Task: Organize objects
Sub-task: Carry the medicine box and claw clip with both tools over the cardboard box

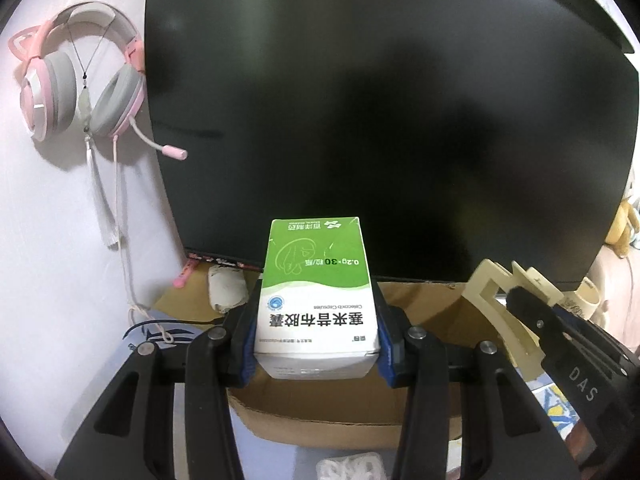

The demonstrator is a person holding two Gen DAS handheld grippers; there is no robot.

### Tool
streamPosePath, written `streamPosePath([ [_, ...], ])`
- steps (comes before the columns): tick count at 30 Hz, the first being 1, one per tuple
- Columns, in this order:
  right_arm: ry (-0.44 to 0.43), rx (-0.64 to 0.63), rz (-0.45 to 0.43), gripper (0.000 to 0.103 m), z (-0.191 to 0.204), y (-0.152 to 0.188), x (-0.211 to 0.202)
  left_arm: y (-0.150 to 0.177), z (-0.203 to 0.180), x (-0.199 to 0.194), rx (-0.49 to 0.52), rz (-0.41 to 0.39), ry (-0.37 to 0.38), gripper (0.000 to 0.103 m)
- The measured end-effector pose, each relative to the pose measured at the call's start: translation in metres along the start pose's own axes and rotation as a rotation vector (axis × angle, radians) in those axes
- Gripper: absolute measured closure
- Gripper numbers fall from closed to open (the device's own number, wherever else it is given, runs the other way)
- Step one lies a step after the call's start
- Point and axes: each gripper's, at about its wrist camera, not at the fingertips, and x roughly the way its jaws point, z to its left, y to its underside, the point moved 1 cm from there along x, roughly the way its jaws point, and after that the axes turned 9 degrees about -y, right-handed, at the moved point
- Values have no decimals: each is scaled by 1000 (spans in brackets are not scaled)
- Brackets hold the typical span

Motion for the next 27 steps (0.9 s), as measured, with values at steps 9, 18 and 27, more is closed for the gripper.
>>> streamPosePath([
  [9,14,11,28,80,4,2,10,4,21,20,-50,51,5,59],
  [18,50,-11,47,80,7,5,25,10,30,43,-69,75,30,59],
  [27,46,-38,111,80,12,15,43,19,28,60,-48,111,34,59],
])
